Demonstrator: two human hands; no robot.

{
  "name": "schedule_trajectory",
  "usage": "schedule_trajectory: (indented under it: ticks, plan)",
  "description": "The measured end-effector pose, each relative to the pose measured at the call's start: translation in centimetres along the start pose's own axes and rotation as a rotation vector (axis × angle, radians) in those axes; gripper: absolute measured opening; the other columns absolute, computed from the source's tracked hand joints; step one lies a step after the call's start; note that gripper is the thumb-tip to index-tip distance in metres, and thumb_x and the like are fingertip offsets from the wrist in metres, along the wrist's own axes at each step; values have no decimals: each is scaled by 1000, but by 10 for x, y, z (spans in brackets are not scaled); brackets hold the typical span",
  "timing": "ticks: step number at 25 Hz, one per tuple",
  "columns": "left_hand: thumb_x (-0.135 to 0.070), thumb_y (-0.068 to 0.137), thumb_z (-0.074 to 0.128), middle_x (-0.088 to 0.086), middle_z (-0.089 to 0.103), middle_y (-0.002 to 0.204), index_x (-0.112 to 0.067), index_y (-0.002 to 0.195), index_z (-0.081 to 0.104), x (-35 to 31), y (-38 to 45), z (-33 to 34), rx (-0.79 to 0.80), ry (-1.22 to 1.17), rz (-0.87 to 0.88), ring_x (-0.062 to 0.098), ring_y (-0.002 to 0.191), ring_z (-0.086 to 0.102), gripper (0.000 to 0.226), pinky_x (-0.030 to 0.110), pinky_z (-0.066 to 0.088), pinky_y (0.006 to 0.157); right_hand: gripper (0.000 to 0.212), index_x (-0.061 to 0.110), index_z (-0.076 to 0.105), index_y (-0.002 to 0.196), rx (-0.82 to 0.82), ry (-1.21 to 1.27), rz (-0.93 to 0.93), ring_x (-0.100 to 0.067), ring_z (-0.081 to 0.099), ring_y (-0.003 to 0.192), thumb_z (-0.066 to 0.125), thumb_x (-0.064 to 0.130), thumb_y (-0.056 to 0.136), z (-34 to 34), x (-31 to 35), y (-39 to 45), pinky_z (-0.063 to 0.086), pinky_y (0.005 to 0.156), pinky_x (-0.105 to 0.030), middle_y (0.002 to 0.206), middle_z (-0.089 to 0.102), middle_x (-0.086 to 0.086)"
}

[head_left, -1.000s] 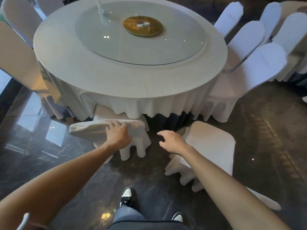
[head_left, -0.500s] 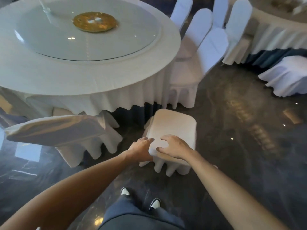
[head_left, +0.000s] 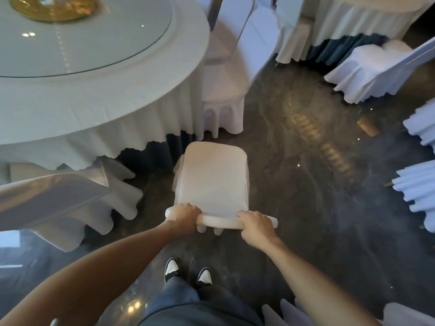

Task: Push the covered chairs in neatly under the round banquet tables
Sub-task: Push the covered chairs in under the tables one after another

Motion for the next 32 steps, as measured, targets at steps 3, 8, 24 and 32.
schedule_trajectory:
  ticks: [3,8,24,32]
  plan:
    - [-28,82,56,-4,69,92,-30,100,66,1,2,-6,-67,106,39,22,84,68,20,32,47,66,22,24,57,85,-16,38,12,-26,62,85,58,7,72,-1,5,8,37,64,-32,86,65,2]
    - [-29,80,59,-5,69,87,-29,97,67,20,7,-31,-85,143,6,18,78,66,19,34,55,70,19,24,62,86,-64,50,2,-22,62,79,63,11,72,-18,22,30,43,63,-30,79,62,5]
    - [-20,74,58,-2,70,84,-26,91,70,212,11,-70,-172,-69,-246,22,78,65,22,34,54,70,19,25,61,83,-37,-91,-227,-26,57,77,60,9,72,-71,191,177,34,63,-31,77,60,3]
    - [-21,81,56,1,70,89,-24,99,69,269,29,-95,-264,-128,-282,24,80,66,23,31,41,62,36,25,69,107,-75,-185,-232,-28,58,102,61,6,78,-97,239,251,40,89,-36,104,68,-3]
Point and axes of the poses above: each hand's wrist, its own y-axis towards the middle knuckle, its own z-axis out of the palm, x = y × z, the point moved 6 cm from there along y, towards the middle knuckle
